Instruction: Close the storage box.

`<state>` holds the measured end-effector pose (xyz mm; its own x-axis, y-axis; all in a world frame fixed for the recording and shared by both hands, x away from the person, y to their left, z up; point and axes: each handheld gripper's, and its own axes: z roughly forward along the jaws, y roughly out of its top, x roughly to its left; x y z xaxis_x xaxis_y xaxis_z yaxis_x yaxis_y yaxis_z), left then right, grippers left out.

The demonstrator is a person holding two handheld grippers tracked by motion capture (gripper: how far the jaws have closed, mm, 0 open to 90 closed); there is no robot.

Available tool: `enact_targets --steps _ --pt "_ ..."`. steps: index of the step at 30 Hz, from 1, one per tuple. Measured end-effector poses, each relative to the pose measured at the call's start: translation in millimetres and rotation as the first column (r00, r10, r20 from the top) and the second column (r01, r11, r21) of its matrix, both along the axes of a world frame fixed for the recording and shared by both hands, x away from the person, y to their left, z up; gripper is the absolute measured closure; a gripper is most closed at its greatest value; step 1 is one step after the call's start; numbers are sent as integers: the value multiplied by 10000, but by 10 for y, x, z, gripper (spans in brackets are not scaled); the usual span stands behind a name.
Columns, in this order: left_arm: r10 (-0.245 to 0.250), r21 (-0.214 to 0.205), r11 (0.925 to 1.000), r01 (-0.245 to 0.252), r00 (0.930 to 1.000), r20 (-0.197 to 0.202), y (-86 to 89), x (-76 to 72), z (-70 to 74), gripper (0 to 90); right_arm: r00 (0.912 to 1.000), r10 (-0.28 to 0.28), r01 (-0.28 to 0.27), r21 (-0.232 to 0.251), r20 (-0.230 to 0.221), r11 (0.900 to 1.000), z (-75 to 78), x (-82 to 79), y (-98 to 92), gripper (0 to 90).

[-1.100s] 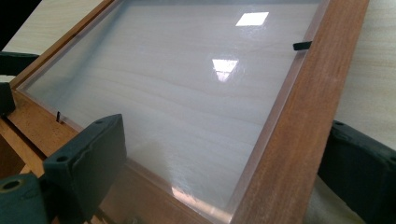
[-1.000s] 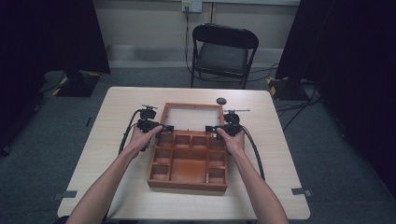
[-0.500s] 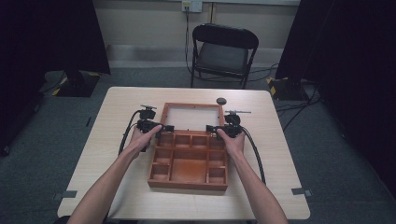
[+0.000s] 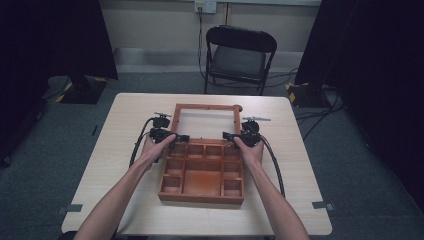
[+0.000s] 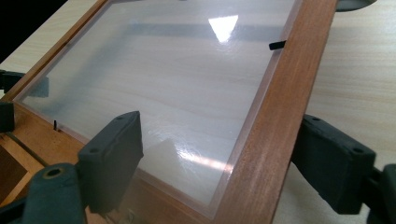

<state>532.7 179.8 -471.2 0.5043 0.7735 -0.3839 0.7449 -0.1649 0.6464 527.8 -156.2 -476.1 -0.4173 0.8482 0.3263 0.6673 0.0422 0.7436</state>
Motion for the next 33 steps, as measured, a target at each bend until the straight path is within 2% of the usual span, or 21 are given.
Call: enact_targets --steps 4,8,17,21,23,26,29,31,33 --pt "41 -78 10000 -41 10000 22 51 0 24 167 9999 -29 28 42 105 10000 21 -9 -14 219" --pt "81 5 10000 -81 9999 125 57 -12 45 191 9999 -35 33 124 128 9999 46 -17 -17 219" --pt "118 94 9999 -124 9981 612 84 -38 120 253 9993 32 -50 493 372 9988 144 -50 -58 243" --pt "6 28 10000 -8 9966 830 128 -62 164 293 9984 -7 -39 809 572 9967 197 -75 -96 297" --pt "-93 36 10000 90 9954 959 148 -89 182 301 9980 21 -73 814 636 9967 218 -90 -104 310" --pt "-63 -167 9998 82 9938 1106 197 -123 205 340 9969 117 -177 765 778 9969 270 -119 -108 344" --pt "-94 60 9999 86 9906 1362 199 -149 226 350 9949 163 -230 675 993 9975 298 -141 -104 362" --pt "-11 -66 10000 19 9915 1299 196 -143 236 354 9947 149 -210 588 1016 9981 310 -149 -93 358" --pt "-15 -22 10000 19 9913 1320 197 -147 243 354 9948 117 -184 657 1008 9977 316 -163 -98 360"
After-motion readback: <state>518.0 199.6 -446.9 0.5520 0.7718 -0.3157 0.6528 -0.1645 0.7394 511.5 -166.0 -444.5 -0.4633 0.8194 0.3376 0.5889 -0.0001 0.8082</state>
